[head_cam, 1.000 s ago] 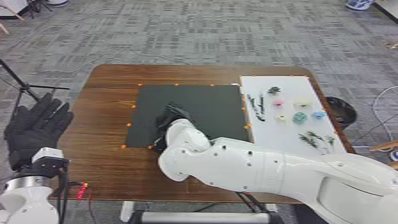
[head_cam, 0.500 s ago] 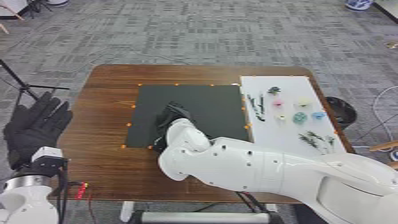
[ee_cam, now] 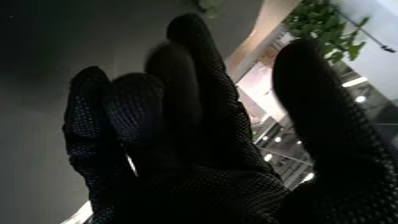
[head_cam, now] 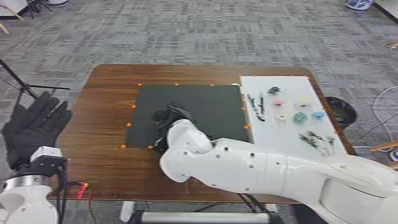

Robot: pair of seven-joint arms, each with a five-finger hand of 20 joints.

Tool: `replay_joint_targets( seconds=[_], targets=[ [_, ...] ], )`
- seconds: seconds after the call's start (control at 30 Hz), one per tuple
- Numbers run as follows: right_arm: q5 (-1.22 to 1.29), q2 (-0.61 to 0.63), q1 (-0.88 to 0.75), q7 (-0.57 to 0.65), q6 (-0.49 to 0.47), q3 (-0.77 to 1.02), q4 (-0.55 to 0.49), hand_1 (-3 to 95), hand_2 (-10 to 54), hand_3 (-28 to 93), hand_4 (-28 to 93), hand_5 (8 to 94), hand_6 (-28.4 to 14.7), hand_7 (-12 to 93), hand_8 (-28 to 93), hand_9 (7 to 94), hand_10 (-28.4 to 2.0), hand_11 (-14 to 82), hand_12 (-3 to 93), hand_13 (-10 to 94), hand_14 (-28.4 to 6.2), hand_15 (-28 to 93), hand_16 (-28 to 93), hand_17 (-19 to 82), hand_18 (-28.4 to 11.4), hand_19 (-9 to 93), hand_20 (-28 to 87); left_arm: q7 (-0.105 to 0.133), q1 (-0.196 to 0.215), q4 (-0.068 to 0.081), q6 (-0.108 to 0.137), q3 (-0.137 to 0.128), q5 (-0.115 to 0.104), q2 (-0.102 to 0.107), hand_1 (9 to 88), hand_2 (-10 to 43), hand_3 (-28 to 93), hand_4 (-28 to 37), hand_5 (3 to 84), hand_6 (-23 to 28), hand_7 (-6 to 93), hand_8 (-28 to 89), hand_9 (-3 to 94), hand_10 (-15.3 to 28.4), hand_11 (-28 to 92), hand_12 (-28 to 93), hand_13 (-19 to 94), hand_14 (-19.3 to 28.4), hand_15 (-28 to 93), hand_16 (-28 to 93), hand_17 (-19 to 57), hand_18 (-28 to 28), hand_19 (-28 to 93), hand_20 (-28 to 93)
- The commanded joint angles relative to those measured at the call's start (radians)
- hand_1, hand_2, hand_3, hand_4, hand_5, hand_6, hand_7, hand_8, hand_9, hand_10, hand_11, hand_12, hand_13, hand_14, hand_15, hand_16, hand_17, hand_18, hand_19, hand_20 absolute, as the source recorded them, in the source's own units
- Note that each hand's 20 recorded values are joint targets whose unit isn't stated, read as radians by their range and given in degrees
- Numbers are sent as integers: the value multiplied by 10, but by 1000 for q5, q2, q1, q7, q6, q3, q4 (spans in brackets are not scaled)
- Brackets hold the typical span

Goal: Arrange flowers

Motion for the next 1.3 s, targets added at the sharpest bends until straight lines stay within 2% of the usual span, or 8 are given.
replay_joint_targets(
  seconds=[0.03,0.13,0.23,0.4,0.7,0.9,1.1,1.3],
  targets=[
    [38,151,-56,-161,-42,34,-132,267,83,768,-197,617,-85,385,-111,625,-195,401,275,569,-195,694,402,295,-271,783,326,25,12,28,-38,-22,-130,-12,253,181,563,-283,408,107,73,-69,315,170,194,104,242,163,275,-26,-69,163,354,113],
    [95,186,-71,-214,-162,68,-159,262,105,766,-199,596,-89,395,-118,619,-199,313,224,554,-188,651,338,280,-260,762,295,13,27,29,-31,-48,-118,-14,274,201,493,-283,408,106,66,-68,320,168,185,102,245,161,255,-26,-69,164,351,112],
    [89,208,-75,-225,-261,74,-183,253,150,745,-200,539,-103,409,-125,609,-215,247,190,547,-193,665,328,270,-260,767,292,18,38,25,-25,-63,-132,-15,293,215,437,-283,407,105,64,-67,320,166,182,104,244,161,252,-22,-70,164,350,113],
    [39,213,-102,-234,-355,81,-195,237,192,720,-190,417,-133,504,-178,578,-238,186,159,549,-197,678,343,269,-263,774,312,1,57,11,-15,-80,-128,-19,264,227,478,-283,407,105,62,-64,320,167,178,106,242,163,252,-18,-70,164,349,113],
    [192,181,-153,-310,-476,142,-175,225,191,721,-181,394,-142,527,-196,549,-239,173,152,527,-201,678,343,250,-258,761,316,-4,56,0,-7,-62,-124,-25,244,225,515,-283,409,107,64,-65,320,169,178,109,243,163,254,-16,-70,164,348,114],
    [211,156,-171,-316,-522,158,-174,225,194,721,-184,381,-144,536,-204,525,-239,168,145,506,-203,676,334,238,-251,746,318,-11,60,-4,7,-58,-120,-25,246,221,517,-283,409,107,64,-65,321,170,179,109,243,163,255,-16,-70,165,348,113],
    [140,167,-156,-297,-495,134,-178,217,196,725,-180,383,-143,533,-208,524,-243,165,142,507,-205,677,323,238,-254,742,321,-10,57,-6,9,-53,-110,-23,253,217,515,-283,409,107,64,-65,321,170,180,109,243,165,257,-16,-70,164,347,113],
    [101,211,-151,-264,-499,166,-245,207,187,731,-173,391,-142,540,-204,535,-250,168,143,522,-205,681,316,248,-262,751,326,7,84,-15,11,-71,-113,-44,244,217,530,-283,409,107,64,-65,320,170,179,109,244,165,259,-16,-69,164,345,113]
  ],
)
